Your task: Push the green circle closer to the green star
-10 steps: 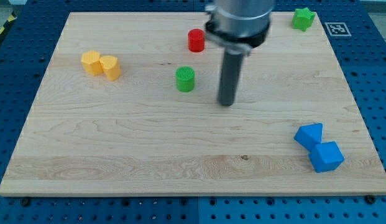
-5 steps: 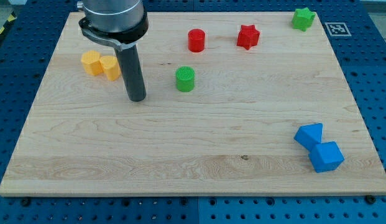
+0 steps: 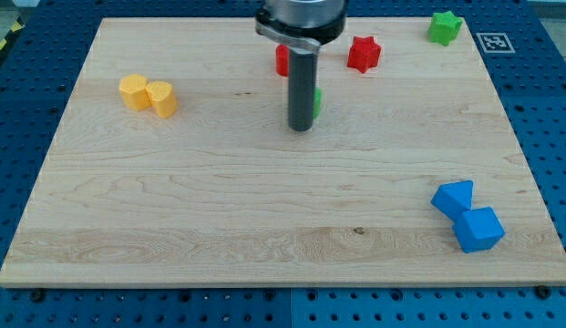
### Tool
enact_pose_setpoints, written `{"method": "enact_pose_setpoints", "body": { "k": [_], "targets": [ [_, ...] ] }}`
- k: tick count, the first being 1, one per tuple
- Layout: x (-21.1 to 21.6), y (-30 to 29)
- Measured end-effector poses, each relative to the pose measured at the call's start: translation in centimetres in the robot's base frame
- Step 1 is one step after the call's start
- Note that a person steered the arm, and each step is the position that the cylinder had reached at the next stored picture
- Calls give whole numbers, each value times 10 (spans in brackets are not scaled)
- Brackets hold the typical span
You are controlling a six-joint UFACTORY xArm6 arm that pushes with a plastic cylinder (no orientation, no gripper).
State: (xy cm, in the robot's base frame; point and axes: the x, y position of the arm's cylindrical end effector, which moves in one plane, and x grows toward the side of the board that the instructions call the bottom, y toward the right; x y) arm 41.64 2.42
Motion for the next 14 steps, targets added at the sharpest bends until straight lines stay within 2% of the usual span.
{"method": "enact_pose_setpoints", "body": {
  "k": [4, 6, 7, 10, 14],
  "targets": [
    [-34, -32],
    [-38, 42],
    [-53, 77],
    [-63, 155],
    [-65, 180]
  ]
}}
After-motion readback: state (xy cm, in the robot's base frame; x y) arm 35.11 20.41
